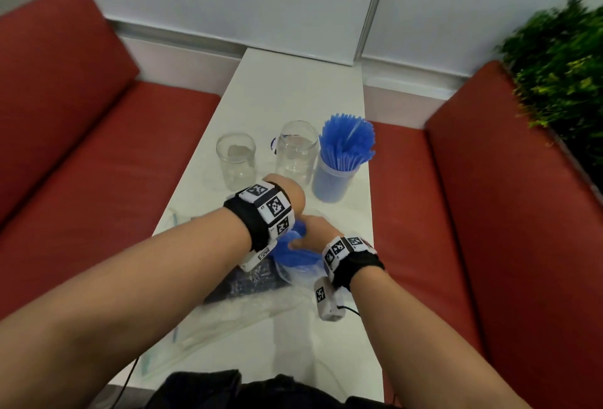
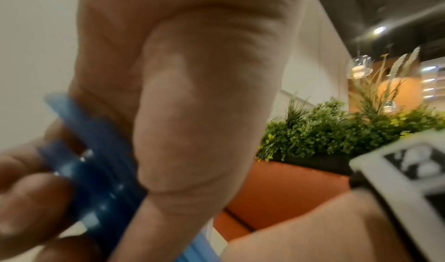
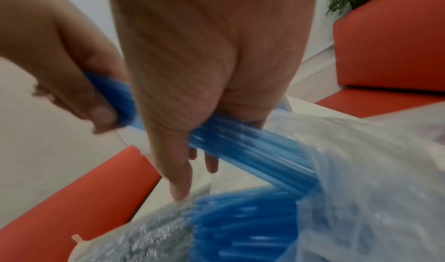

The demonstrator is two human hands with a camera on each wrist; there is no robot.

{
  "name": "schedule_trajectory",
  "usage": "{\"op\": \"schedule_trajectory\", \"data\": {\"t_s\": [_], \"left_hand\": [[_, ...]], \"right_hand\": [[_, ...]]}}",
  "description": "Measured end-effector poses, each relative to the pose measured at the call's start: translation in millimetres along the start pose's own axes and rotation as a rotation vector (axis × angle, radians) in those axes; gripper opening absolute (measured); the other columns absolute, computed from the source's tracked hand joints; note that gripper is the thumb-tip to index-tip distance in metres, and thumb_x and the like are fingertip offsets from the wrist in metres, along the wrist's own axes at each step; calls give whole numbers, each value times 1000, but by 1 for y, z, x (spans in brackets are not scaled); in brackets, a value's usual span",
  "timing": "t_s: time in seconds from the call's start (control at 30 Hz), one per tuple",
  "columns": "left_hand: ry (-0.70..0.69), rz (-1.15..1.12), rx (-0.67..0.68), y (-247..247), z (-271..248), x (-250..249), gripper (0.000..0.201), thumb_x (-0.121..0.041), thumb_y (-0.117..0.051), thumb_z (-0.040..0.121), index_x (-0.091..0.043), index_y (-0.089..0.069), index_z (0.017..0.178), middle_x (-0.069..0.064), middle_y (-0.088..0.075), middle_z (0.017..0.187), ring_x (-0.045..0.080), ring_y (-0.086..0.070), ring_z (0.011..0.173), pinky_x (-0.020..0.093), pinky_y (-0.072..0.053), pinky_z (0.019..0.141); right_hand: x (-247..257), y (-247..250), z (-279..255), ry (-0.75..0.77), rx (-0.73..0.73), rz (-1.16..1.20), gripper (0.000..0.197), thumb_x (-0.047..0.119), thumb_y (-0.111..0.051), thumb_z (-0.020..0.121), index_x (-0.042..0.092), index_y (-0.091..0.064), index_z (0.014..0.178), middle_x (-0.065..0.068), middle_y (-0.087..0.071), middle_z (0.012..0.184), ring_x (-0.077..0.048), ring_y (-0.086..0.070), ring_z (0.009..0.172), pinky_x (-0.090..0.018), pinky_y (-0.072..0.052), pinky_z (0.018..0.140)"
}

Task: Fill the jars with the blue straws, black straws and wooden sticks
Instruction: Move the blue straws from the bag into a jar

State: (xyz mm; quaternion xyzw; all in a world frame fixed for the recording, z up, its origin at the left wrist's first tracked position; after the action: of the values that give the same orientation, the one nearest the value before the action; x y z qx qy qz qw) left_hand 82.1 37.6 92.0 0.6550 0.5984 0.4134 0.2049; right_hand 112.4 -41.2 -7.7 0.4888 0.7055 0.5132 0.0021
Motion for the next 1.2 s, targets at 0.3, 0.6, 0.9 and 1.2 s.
{"op": "schedule_trajectory", "data": {"t_s": [0.3, 0.6, 0.9, 1.2], "left_hand": [[-316, -675, -683, 80, -47, 55, 56, -79, -43, 81, -40, -61, 116, -20, -62, 116, 5, -59, 102, 31, -47, 89], [48, -2046, -252, -10, 3, 78, 45, -38, -39, 104, -1, -64, 106, 21, -69, 107, 31, -70, 86, 38, -57, 80], [-404, -3020, 403, -17, 15, -2, 74, -44, -30, 105, 21, -65, 101, 35, -63, 113, 50, -65, 101, 57, -56, 81], [-319, -2927, 398, -17, 9, -17, 28, -11, -58, 86, 10, -73, 77, 24, -71, 90, 36, -72, 86, 43, -61, 75]], "right_hand": [[7, 33, -10, 60, -301, 703, 33, 28, -66, 98, 12, -59, 69, -7, -58, 59, -24, -59, 59, -41, -53, 76], [77, 158, -65, 402, -558, 1243, 35, 23, -71, 94, 13, -45, 72, -1, -40, 51, -18, -39, 44, -33, -46, 54], [104, 181, -87, 525, -524, 1221, 32, 16, -69, 94, 13, -48, 70, -7, -47, 60, -24, -46, 50, -43, -53, 72], [103, 185, -90, 545, -610, 1199, 34, 27, -73, 91, 23, -52, 65, -2, -45, 57, -20, -45, 50, -38, -50, 64]]}}
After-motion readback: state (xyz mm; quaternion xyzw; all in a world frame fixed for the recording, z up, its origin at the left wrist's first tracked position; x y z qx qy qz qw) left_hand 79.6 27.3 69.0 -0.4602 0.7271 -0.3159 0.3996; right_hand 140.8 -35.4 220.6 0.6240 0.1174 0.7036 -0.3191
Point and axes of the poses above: each hand's wrist, its own z-axis towards the middle knuckle, its own y-axis out of the back of the hand, x = y × z, the point moved 5 cm from there along z, towards the middle knuckle
